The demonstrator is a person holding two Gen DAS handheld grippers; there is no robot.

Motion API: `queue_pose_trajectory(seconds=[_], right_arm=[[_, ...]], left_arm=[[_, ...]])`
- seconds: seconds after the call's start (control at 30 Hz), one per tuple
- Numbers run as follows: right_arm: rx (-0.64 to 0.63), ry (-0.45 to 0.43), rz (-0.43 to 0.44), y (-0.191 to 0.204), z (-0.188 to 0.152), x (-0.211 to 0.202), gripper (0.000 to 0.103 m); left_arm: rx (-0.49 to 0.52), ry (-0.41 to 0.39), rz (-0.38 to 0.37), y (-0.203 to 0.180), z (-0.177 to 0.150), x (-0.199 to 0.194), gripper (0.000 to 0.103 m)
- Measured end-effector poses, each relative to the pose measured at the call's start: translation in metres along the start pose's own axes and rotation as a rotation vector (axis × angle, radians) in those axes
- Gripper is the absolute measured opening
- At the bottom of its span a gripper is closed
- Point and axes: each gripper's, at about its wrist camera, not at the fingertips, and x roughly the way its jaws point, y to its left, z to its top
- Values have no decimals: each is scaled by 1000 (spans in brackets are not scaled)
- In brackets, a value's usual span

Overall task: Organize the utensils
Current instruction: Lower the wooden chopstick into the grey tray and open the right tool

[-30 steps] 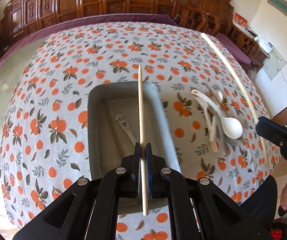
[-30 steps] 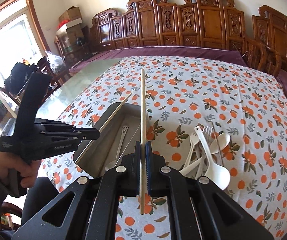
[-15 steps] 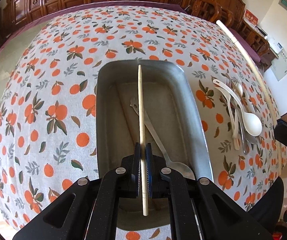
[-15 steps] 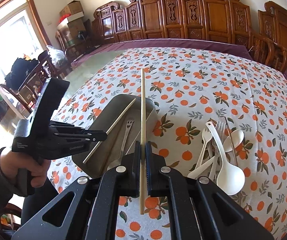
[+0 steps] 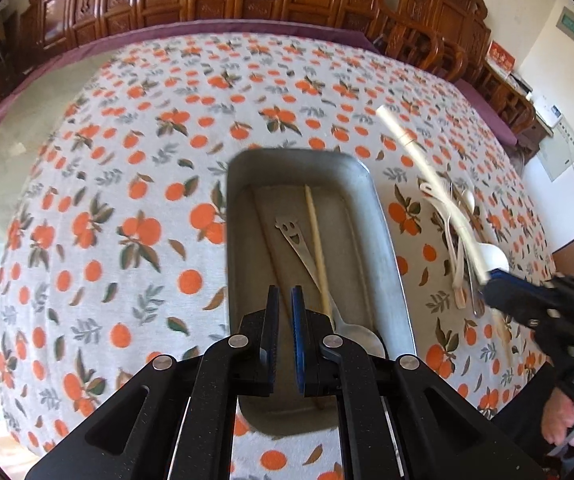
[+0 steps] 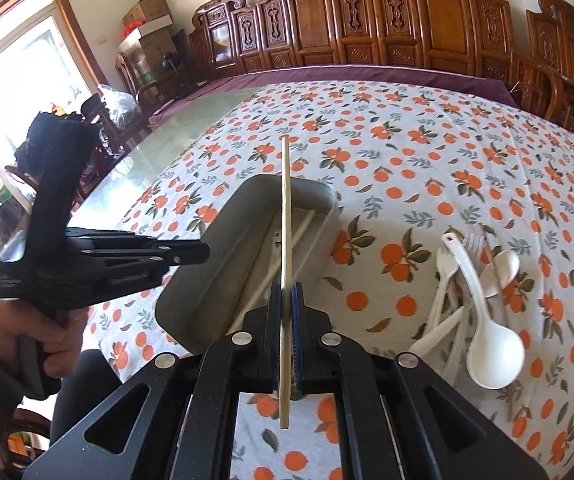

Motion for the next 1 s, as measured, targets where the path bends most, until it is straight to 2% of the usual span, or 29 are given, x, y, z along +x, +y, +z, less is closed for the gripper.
queue_pose_trajectory(seconds=[0.3,0.67,0.9,1.0], right_arm=[[62,45,56,17,6,36,6],[102,140,25,24,11,85,6],[158,164,35,24,14,105,6],[129,170,28,29,15,110,6]], left_arm=[[-19,-61,31,20,-14,-38,4],[-34,-83,47,39,-23,-54,4],[-28,-91,52,40,-24,-59,4],[-28,-91,50,40,-26,-60,4]])
